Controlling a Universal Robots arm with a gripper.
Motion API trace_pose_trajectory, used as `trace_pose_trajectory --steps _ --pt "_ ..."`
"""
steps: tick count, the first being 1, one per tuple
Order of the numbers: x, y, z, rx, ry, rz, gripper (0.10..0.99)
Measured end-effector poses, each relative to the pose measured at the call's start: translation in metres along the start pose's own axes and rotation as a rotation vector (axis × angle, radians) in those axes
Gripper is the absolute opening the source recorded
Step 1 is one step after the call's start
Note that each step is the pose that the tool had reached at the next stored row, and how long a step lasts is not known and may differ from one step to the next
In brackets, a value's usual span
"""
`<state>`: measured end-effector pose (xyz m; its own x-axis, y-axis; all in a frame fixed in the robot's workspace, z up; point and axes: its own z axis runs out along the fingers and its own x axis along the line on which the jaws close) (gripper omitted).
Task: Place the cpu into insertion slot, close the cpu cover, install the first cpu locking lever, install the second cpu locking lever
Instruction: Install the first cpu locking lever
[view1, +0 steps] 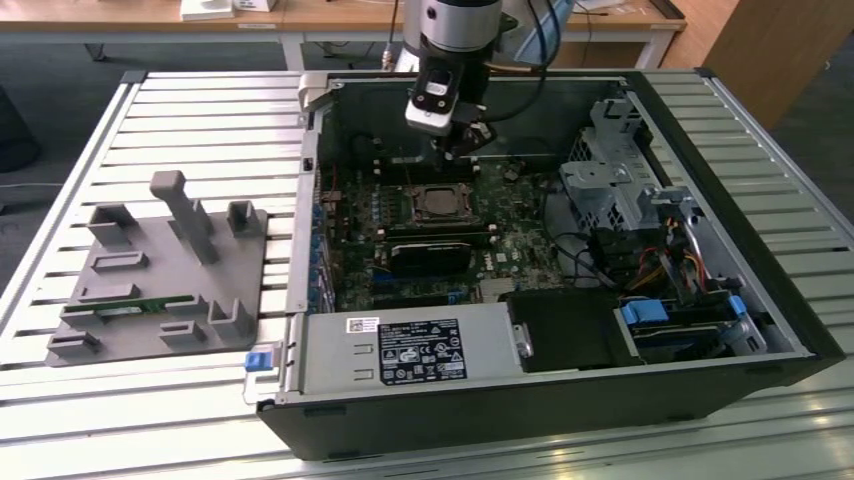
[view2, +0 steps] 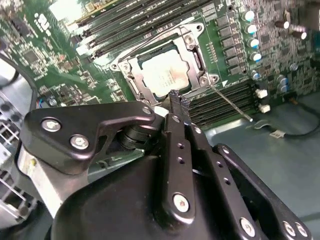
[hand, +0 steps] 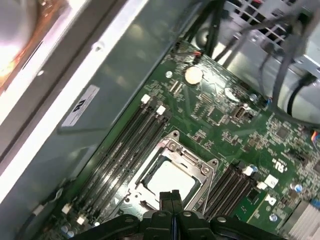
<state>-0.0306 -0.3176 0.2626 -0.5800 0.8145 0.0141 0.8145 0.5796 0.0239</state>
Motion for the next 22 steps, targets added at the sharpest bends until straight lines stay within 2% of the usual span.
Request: trace_pose_trajectory --steps 22 --pt "0.0000 0.0000 0.0002 0.004 0.0073 -0.304 0.106"
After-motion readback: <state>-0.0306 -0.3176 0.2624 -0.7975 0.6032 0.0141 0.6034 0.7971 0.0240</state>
